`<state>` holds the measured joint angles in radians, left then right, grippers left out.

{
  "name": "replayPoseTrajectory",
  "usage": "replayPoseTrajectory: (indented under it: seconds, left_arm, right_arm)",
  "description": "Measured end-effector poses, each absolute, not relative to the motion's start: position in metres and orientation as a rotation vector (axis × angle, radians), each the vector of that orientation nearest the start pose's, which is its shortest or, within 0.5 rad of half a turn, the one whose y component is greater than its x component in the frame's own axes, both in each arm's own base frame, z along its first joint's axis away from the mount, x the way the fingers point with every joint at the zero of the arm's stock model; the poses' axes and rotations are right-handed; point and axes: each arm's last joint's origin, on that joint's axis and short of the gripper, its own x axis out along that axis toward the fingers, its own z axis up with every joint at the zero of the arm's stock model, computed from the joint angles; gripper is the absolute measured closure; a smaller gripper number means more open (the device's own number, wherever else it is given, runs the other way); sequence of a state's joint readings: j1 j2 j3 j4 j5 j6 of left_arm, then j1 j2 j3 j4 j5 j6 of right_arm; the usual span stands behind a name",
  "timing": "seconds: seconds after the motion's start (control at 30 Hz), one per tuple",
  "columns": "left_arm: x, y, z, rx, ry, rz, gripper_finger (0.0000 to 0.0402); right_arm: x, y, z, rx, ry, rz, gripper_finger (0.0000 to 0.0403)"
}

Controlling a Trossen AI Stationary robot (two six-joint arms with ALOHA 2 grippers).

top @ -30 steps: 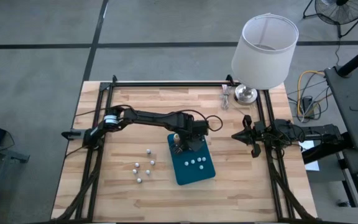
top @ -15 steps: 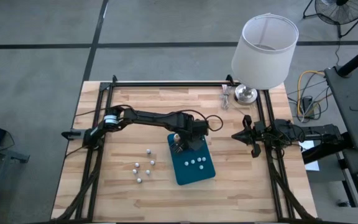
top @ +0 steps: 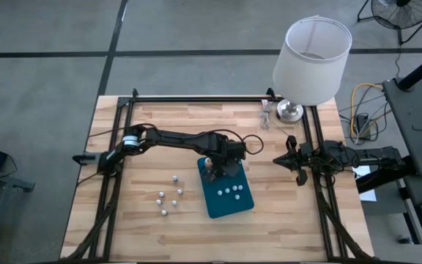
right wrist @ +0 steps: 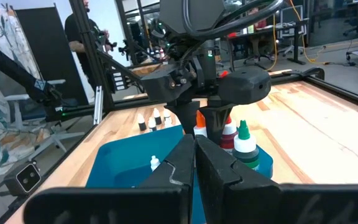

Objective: Pick & Place food coloring
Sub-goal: Put the large orange food coloring bottle into the blue bin

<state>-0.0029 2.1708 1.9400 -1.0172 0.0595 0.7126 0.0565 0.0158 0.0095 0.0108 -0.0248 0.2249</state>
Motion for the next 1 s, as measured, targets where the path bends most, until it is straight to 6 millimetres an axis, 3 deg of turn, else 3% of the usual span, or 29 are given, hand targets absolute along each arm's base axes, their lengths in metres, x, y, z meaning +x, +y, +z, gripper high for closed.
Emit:
replayPoseTrajectory:
  seconds: [1.0]
  left_arm:
    - [0.4518,-0.0032,0.2321,0.539,1.183,-0.457,0.0254]
  right_arm:
    - [0.0979,0.0062,0.1665,0.225,0.005,0.081,0.0394]
